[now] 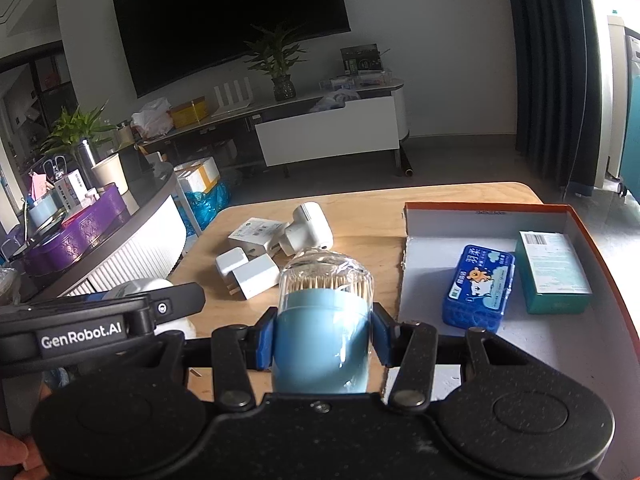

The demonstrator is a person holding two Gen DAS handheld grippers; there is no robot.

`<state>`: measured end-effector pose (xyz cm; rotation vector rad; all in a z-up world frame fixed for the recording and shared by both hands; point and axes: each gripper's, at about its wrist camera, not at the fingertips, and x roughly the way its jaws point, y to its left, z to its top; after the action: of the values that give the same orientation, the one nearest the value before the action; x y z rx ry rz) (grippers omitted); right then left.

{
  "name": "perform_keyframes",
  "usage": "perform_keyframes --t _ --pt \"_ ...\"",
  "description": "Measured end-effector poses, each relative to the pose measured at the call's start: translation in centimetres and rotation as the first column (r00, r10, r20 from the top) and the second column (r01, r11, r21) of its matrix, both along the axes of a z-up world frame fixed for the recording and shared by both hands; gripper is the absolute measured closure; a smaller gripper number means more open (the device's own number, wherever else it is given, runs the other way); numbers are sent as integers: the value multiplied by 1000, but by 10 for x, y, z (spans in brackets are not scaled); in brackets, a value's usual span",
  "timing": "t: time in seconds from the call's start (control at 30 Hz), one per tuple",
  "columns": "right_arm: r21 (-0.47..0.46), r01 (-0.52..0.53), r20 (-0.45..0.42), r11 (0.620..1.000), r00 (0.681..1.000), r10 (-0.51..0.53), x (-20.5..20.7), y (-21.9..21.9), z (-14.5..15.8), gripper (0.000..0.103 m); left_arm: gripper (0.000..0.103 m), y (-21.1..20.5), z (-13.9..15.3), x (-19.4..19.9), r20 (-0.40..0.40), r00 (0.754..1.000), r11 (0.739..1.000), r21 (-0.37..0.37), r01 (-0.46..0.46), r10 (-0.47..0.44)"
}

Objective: Organize rigid objects
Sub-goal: 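Carry white adapter with left tool while right tool carries blue bottle over box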

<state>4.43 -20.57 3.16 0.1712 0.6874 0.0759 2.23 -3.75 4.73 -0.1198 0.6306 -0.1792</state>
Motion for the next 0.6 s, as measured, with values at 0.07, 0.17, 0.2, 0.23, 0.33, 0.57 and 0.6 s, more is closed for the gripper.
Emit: perform_keyframes --t 0.07,0.17,0.2,0.23,0.33,0.57,0.6 --pt "-1 8 5 1000 1000 -8 -4 -2 2 45 40 -2 1 -3 0 1000 1000 0 1 -1" --pt "1 17 14 1000 1000 -17 -9 -6 3 45 40 -5 2 -5 -1 1000 1000 0 -1 1" --pt "2 21 17 1000 1000 -21 -10 -7 4 45 40 -6 2 -6 0 1000 1000 1 -2 2" --pt "4 24 20 1000 1000 -24 -12 -8 4 45 40 -7 2 -6 -1 1000 1000 2 -1 1" --pt "11 32 27 999 999 -32 -17 -11 6 45 40 -11 3 -11 0 1000 1000 -1 5 -5" --pt "11 39 38 999 998 -40 -26 -15 9 45 40 -18 6 -18 8 1000 1000 -8 22 -22" --pt "12 43 39 999 998 -43 -27 -16 10 45 40 -18 6 -19 9 1000 1000 -12 23 -23"
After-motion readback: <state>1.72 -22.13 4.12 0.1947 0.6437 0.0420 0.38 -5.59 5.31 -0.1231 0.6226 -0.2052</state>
